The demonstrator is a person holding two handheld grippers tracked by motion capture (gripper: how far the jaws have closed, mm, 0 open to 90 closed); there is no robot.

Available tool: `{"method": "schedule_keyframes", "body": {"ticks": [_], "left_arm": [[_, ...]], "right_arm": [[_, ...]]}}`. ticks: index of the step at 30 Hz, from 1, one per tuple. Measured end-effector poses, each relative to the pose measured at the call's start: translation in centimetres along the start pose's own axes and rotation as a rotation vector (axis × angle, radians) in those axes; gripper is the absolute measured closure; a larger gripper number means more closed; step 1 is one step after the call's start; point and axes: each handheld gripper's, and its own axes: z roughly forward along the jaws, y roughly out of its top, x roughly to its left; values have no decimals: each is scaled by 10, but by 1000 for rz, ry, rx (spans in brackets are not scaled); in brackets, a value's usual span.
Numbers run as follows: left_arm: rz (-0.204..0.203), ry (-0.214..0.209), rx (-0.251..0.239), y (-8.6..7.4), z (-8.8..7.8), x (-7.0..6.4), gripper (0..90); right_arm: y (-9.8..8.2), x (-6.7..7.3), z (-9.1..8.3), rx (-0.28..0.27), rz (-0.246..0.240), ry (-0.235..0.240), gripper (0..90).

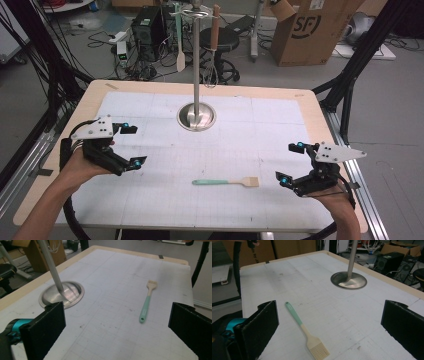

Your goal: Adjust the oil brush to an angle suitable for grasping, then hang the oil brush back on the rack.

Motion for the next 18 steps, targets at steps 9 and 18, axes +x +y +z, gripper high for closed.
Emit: {"method": "schedule_keyframes", "body": {"ticks": [9, 18], "left_arm": [[-18, 37, -52, -9, -10, 0, 16], [-22, 40, -77, -19, -15, -1, 16]], "right_arm": [[5, 0, 4, 8, -9, 0, 0], [8, 4, 12, 44, -36, 13, 0]]}}
